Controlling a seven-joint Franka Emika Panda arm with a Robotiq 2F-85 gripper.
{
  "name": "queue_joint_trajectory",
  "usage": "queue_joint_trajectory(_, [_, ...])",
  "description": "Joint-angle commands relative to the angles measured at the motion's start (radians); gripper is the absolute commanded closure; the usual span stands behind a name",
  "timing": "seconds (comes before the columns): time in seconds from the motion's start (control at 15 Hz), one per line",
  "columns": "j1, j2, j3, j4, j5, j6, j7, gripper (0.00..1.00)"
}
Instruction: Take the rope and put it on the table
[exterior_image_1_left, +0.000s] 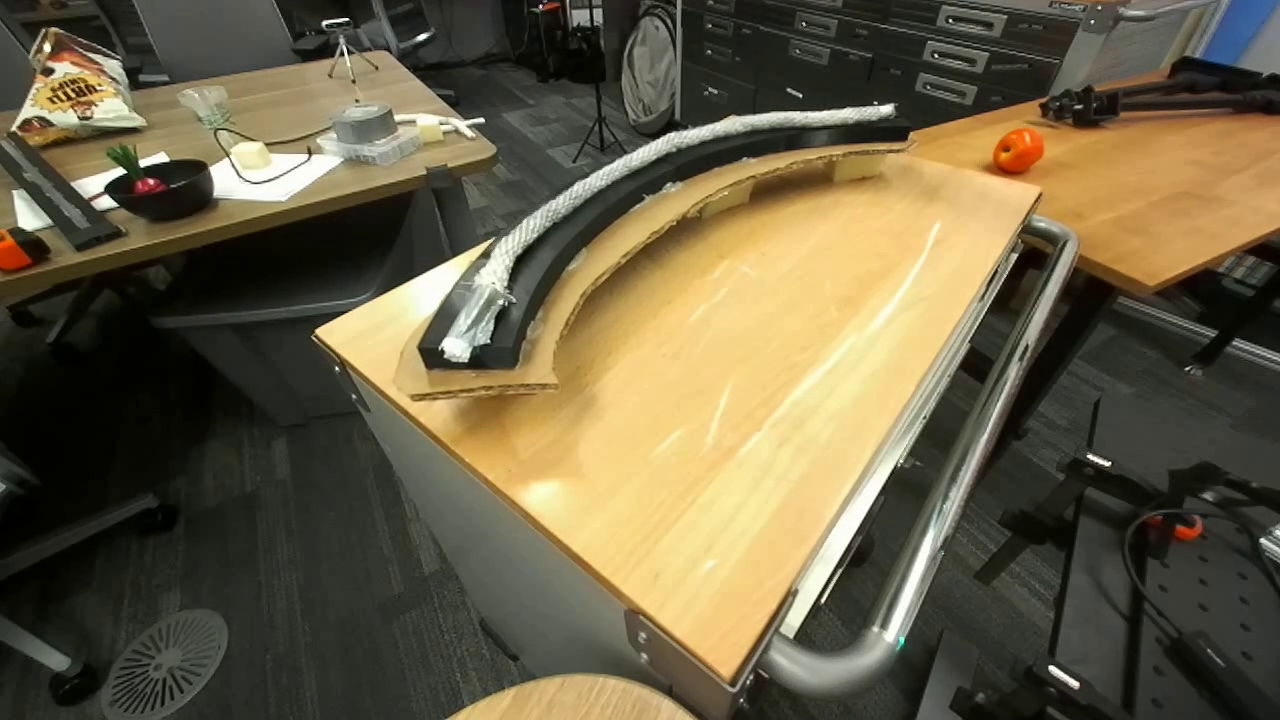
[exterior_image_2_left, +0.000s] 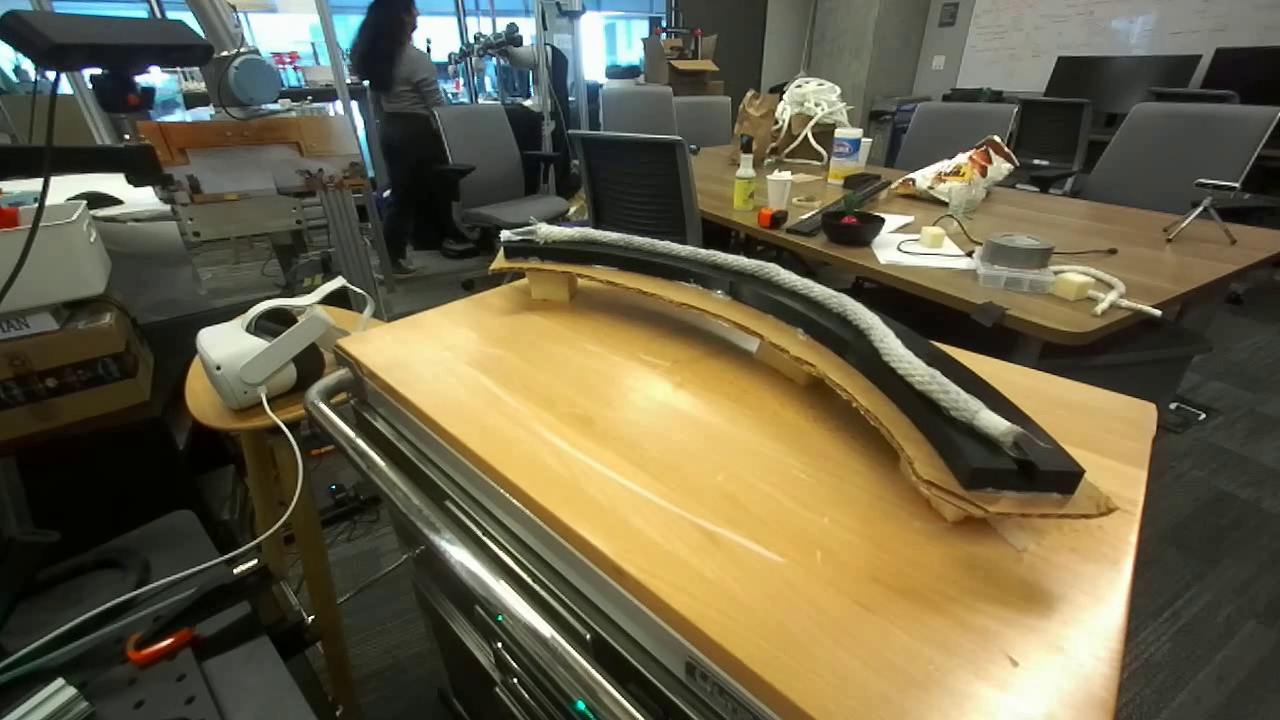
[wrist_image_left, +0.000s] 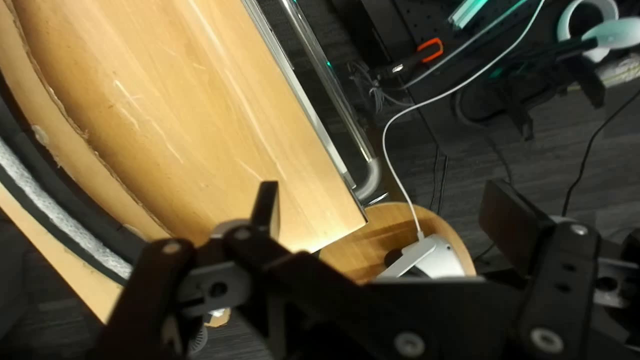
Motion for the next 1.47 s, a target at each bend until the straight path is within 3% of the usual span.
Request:
queue_joint_trajectory(0.0, [0.044, 0.032, -0.004, 0.102, -0.025, -0.057, -0.164, 0.0])
queue_joint_trajectory(0.07, [0.019, 0.004, 0.001, 0.031, -0.01, -0.021, -0.086, 0.0])
queue_joint_trajectory(0.27, [0.029, 0.011, 0.004, 0.059, -0.009, -0.026, -0.137, 0.0])
queue_joint_trajectory(0.33, [0.054, 0.01, 0.02, 0.036, -0.058, 0.012, -0.217, 0.0])
queue_joint_trajectory(0.67, [0.11, 0.059, 0.07, 0.062, -0.045, 0.074, -0.359, 0.0])
queue_joint_trajectory(0.87, [0.125, 0.131, 0.074, 0.072, -0.008, 0.224, -0.451, 0.0])
queue_joint_trajectory(0.93, [0.104, 0.077, 0.09, 0.041, -0.022, 0.158, -0.387, 0.0])
queue_joint_trajectory(1.4, [0.081, 0.168, 0.089, 0.025, -0.068, 0.357, -0.413, 0.0])
